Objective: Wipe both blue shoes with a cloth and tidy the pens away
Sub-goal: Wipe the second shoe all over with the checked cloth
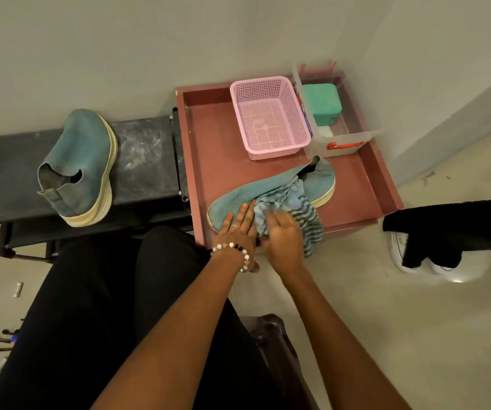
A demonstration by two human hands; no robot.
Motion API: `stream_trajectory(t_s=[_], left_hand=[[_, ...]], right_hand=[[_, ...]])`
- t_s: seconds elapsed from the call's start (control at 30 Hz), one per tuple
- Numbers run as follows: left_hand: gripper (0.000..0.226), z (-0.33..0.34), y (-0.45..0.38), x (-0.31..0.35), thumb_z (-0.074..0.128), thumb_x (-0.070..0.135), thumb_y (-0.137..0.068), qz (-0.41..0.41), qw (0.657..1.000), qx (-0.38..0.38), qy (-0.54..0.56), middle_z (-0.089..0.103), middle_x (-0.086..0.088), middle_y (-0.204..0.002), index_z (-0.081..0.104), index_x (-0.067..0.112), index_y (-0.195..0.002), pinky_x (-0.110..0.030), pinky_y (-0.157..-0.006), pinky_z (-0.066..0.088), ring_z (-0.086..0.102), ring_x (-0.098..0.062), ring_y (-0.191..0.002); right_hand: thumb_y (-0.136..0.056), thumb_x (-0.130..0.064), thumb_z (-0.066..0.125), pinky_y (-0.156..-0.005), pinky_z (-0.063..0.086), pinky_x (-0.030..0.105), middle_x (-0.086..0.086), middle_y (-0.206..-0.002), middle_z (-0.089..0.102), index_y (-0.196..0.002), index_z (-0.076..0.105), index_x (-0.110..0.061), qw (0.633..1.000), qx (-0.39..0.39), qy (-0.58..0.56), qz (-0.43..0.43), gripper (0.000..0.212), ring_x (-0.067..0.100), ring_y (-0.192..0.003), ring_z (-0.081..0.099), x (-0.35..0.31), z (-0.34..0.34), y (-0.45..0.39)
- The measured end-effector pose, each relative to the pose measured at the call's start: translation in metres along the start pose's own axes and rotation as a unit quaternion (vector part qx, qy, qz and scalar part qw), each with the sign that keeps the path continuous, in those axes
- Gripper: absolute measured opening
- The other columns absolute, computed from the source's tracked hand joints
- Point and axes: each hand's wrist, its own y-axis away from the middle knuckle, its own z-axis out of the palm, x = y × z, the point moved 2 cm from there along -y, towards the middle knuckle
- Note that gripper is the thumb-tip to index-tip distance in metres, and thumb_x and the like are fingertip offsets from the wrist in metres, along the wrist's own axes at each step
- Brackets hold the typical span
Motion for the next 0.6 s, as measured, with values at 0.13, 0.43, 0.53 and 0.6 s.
stream_trajectory(t_s=[0.13, 0.43, 0.53, 0.6], left_hand=[[0.123, 0.000, -0.002, -0.001, 0.068, 0.054, -0.078, 0.005, 1.000, 0.015, 0.023, -0.039, -0.008, -0.151, -0.024, 0.014, -0.148, -0.044, -0.116, -0.010, -0.026, -0.025, -0.143], [0.128, 0.002, -0.002, 0.001, 0.071, 0.053, -0.075, -0.009, 0.999, 0.025, 0.043, -0.038, -0.005, -0.151, -0.030, 0.018, -0.146, -0.043, -0.115, -0.011, -0.026, -0.023, -0.143], [0.123, 0.002, -0.002, 0.000, 0.069, 0.053, -0.077, -0.005, 0.999, 0.017, 0.030, -0.039, -0.006, -0.151, -0.024, 0.015, -0.148, -0.043, -0.116, -0.011, -0.028, -0.023, -0.143], [0.121, 0.002, -0.002, -0.002, 0.069, 0.052, -0.078, -0.006, 1.000, 0.015, 0.024, -0.040, -0.007, -0.150, -0.020, 0.012, -0.149, -0.042, -0.115, -0.012, -0.028, -0.023, -0.142]], right_hand=[[-0.040, 0.010, 0.081, -0.084, 0.052, 0.041, 0.013, -0.104, 0.070, -0.112, 0.069, -0.007, 0.983, -0.062, 0.097, -0.145, 0.075, 0.031, -0.094, 0.067, 0.060, -0.034, -0.009], [-0.056, 0.016, 0.061, -0.090, 0.047, 0.054, 0.034, -0.103, 0.064, -0.101, 0.063, 0.016, 0.991, 0.030, 0.063, 0.114, 0.045, 0.049, -0.103, 0.059, 0.048, -0.007, -0.033], [-0.070, 0.008, 0.049, -0.094, 0.045, 0.052, 0.031, -0.109, 0.064, -0.108, 0.064, 0.012, 0.992, 0.028, 0.002, 0.122, 0.040, 0.045, -0.106, 0.060, 0.007, 0.009, -0.011], [-0.065, 0.012, 0.058, -0.096, 0.044, 0.047, 0.026, -0.109, 0.065, -0.109, 0.065, 0.009, 0.996, -0.002, -0.027, 0.080, 0.046, 0.040, -0.106, 0.061, -0.007, 0.008, 0.006]])
